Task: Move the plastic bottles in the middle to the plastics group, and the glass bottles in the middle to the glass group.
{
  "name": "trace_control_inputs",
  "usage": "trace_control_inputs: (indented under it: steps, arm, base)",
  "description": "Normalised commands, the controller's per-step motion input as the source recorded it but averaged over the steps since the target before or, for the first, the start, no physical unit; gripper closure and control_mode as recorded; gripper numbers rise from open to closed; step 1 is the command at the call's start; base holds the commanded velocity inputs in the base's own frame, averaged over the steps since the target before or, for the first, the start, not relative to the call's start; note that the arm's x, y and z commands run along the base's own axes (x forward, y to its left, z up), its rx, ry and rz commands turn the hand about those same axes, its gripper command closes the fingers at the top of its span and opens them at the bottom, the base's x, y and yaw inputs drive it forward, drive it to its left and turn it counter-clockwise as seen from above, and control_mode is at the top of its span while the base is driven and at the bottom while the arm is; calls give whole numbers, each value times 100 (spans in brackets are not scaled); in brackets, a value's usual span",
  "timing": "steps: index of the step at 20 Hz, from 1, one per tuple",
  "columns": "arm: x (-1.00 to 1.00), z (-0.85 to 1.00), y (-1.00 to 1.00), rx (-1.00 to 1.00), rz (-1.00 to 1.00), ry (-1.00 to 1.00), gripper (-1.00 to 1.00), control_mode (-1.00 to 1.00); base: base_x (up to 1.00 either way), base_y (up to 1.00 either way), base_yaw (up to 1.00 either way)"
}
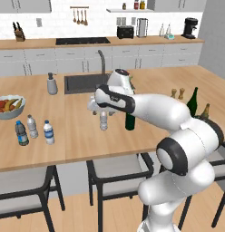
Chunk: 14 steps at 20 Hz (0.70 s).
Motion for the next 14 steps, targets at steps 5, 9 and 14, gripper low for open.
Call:
trace_control_inputs:
  steps: [5,9,14]
  arm:
    - [22,-1,-38,-13,39,0,-100,-100]
    - [29,-5,-27,-7,37,0,-100,-100]
    - [39,-7,-10,-3,14,0,-100,-100]
  base:
    - [0,0,0]
    - [0,0,0]
    - [0,0,0]
